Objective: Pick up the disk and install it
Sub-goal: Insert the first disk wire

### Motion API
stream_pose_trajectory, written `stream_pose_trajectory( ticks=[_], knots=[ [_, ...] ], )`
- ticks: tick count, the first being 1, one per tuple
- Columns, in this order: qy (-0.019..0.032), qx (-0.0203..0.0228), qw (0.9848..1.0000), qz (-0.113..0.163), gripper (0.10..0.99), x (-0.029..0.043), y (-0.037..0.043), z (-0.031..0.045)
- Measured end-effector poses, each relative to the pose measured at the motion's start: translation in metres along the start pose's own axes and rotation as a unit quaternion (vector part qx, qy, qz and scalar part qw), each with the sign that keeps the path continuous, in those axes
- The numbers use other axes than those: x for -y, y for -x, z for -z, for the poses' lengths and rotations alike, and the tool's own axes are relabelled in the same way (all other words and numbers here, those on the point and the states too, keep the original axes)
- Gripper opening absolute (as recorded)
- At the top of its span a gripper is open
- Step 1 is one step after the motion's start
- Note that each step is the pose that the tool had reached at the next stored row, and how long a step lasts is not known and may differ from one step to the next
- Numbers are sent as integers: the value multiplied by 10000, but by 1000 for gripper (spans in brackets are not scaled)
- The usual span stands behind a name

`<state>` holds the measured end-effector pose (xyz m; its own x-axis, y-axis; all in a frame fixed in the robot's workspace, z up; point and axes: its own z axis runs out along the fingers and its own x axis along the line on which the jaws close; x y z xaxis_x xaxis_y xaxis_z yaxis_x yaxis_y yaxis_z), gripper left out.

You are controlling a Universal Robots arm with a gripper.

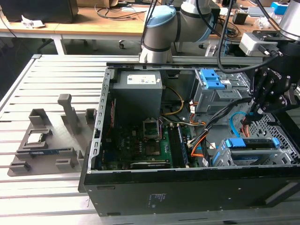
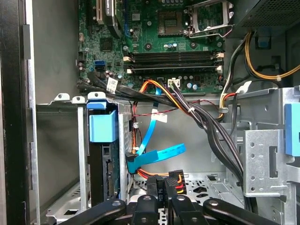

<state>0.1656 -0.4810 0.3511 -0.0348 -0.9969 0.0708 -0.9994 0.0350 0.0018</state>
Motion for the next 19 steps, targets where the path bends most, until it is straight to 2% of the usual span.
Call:
stream_pose_trajectory(
  ticks=[2,6,7,8,9,14,18,19],
  knots=[
    [0,-2,10000,-1,180,1,-32,-1],
    [0,0,10000,0,180,11,-310,-25],
    [0,0,10000,0,180,12,-350,-29],
    [0,-1,10000,0,180,16,-446,-44],
    [0,0,10000,0,180,17,-475,-53],
    [1,-4,10000,-19,180,30,-491,-89],
    [5,-69,9999,-113,180,48,-491,-101],
    [6,-71,9999,-121,180,52,-490,-111]
  ],
)
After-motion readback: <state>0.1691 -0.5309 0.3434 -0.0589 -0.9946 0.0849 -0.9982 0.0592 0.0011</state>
